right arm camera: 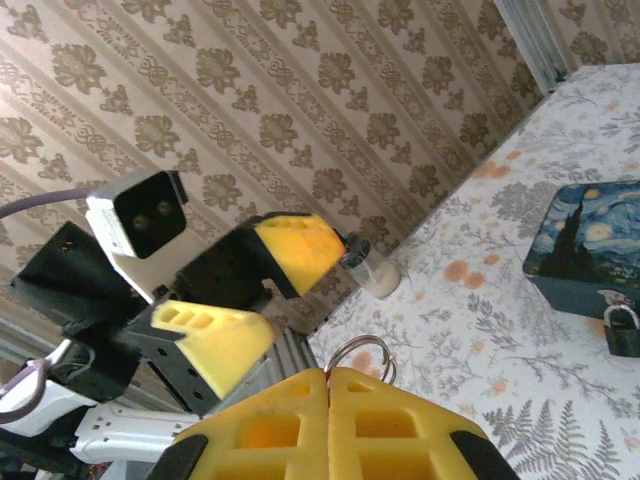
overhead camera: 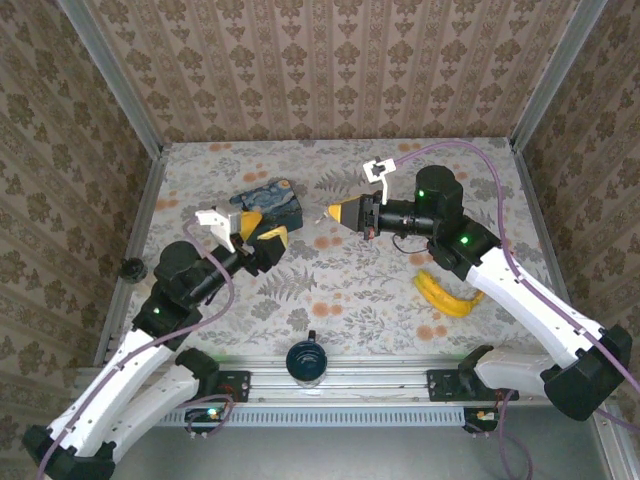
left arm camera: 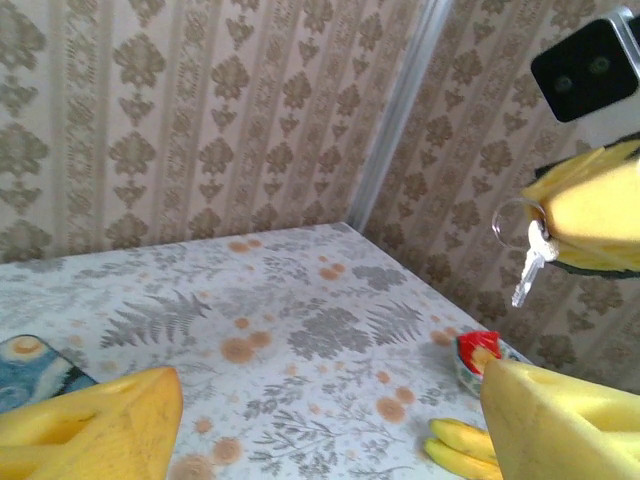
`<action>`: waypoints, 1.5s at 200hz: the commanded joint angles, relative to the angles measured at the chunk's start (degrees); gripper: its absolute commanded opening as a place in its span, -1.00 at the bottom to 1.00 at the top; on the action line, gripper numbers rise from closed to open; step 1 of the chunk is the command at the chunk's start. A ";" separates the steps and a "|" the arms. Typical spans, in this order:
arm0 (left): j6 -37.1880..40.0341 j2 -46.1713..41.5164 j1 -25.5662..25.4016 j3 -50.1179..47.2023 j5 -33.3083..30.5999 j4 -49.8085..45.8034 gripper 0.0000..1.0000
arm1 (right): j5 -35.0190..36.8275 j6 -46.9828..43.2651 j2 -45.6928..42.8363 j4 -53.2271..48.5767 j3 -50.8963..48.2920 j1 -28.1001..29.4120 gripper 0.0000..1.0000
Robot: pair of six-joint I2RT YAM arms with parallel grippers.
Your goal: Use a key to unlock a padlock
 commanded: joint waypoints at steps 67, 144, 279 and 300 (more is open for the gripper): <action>16.56 0.86 -1.26 -7.31 8.29 21.88 0.10 | 0.47 6.29 0.63 -0.48 2.19 -0.10 -1.00; 70.88 16.72 -15.11 -13.71 -5.44 51.49 -0.21 | 8.36 19.99 2.45 -14.77 8.93 0.64 -1.00; 73.31 26.70 -16.19 -11.87 -11.14 68.01 -0.19 | 9.44 21.01 3.65 -15.38 9.19 1.11 -1.00; 74.11 26.23 -16.15 -11.61 -10.93 65.49 -0.22 | 9.51 21.04 3.60 -15.43 9.19 1.21 -1.00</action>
